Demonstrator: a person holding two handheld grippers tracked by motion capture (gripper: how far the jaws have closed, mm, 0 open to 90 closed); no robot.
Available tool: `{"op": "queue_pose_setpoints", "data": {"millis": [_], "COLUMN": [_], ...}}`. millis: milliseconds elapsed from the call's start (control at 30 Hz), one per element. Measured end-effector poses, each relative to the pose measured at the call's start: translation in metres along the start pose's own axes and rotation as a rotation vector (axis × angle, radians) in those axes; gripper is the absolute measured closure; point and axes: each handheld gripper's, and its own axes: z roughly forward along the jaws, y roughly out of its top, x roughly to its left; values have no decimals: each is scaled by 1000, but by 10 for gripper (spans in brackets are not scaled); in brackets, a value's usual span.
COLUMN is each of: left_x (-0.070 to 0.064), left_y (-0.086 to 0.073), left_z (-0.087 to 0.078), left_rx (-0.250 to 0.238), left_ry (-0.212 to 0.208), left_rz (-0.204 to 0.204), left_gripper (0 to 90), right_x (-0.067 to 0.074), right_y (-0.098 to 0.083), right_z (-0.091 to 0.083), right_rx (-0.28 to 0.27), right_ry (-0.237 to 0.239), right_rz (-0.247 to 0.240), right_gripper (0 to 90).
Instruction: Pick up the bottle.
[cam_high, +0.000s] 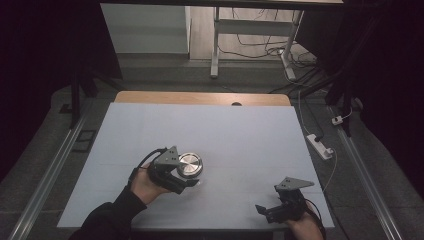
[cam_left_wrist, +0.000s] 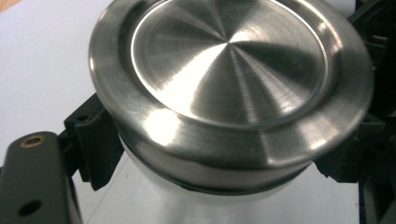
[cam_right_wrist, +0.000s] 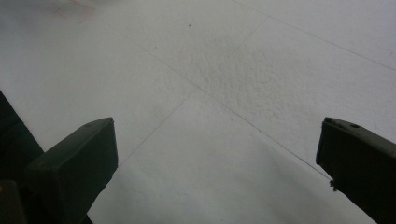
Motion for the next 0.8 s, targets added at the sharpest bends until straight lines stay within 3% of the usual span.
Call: {"op": "queue_pose_setpoints", "data": {"millis": [300,533,800], "left_x": [3,0,-3], "left_y": [22,36,41], "left_z": [8,11,11], "left_rx": [2,1,9], "left_ry": [-26,-34,-32], "left_rz": [11,46,59], "left_gripper": [157,157,158], "right_x": [0,0,1], "right_y": [0,0,0], "right_z": [-1,-1,-1], "right_rx": [-5,-5,-4], "right_ry": [0,0,0], "right_rz": [-2,-6,-11], "right_gripper": [0,0,0]}}
